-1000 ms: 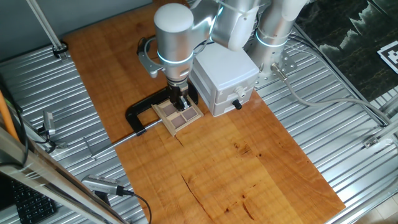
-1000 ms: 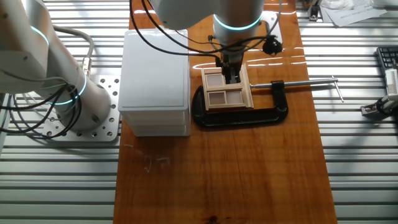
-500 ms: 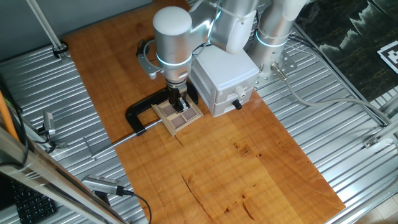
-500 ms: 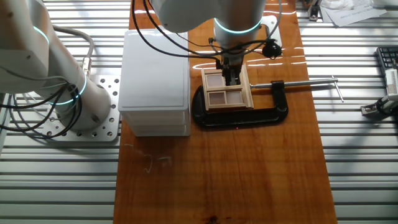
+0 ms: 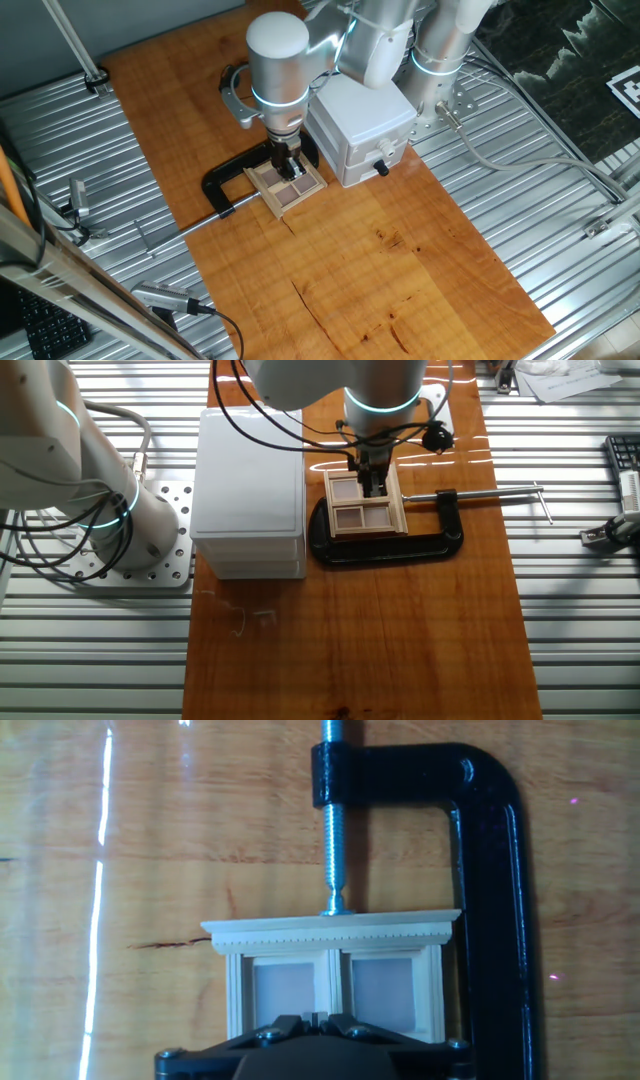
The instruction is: Open a sliding window
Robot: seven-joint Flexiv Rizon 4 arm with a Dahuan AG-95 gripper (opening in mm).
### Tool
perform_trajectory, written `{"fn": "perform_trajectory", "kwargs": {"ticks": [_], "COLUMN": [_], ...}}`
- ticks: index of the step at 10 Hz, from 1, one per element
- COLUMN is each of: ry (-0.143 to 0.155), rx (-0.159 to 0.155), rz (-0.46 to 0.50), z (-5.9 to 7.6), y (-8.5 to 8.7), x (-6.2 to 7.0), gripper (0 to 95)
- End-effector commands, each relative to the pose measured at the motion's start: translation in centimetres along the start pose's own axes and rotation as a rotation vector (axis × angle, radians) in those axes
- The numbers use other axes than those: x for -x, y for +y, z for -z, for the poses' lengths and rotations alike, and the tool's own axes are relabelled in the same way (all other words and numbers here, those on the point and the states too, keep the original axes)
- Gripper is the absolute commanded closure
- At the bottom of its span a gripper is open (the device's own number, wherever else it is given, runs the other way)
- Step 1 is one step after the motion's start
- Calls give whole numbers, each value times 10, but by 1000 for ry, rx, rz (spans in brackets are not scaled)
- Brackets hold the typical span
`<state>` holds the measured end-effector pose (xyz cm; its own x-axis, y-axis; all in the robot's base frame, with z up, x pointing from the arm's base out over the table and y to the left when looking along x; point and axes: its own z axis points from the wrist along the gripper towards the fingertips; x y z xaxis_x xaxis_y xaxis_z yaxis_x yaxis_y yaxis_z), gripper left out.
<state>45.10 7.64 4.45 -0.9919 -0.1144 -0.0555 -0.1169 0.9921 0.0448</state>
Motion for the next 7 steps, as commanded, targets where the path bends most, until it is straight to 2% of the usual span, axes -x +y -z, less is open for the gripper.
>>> {"fn": "perform_trajectory", "kwargs": {"ticks": [1,3,5,7], "ry": [15,56,68,63], "rx": [13,18,23,18], "rz": [62,121,131,131], "z": [-1,-1,-1,-1], "y": [-1,-1,-1,-1], "x": [-1,-1,-1,-1], "gripper": [950,950,950,950]}}
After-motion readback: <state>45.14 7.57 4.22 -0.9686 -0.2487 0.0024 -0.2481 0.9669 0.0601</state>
